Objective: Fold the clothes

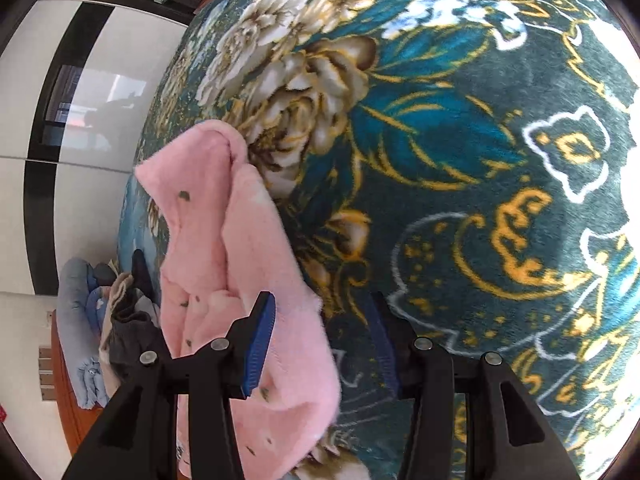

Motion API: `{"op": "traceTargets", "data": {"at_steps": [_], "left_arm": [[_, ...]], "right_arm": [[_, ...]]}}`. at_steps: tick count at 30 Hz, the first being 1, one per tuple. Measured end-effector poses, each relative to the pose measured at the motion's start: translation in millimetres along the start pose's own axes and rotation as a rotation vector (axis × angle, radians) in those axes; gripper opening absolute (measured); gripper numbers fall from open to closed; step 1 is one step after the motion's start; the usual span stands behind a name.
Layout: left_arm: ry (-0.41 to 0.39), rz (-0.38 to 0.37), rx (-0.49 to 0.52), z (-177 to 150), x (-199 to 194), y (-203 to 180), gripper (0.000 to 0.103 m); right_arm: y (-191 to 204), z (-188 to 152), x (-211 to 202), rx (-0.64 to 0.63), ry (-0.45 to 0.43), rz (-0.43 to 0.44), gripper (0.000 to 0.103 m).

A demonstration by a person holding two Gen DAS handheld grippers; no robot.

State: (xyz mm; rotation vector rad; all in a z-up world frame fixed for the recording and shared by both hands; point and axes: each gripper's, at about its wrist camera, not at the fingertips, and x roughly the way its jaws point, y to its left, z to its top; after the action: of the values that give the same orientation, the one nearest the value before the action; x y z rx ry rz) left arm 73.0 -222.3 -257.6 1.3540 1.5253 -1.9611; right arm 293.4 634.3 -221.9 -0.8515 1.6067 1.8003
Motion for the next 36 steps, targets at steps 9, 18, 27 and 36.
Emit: {"op": "traceTargets", "data": {"at_steps": [9,18,27,36], "left_arm": [[0.012,-0.018,0.061,-9,-18,-6,0.012],[-0.083,-0.167,0.300,-17,-72,-69,0.012],[-0.048,-0.033,0.308,-26,-55,-9,0.012],[-0.009,0.021,0.261,-29,-42,24,0.012]], "right_arm": [[41,4,40,-0.035,0.053,-0.127,0.013],[119,13,-81,-0.290,-0.134,0.190,0.007],[-56,-9,-81,-0.051,-0.083,-0.121,0.007],[-73,-12,-85,-0.032,-0.072,-0.162,0.008]]}}
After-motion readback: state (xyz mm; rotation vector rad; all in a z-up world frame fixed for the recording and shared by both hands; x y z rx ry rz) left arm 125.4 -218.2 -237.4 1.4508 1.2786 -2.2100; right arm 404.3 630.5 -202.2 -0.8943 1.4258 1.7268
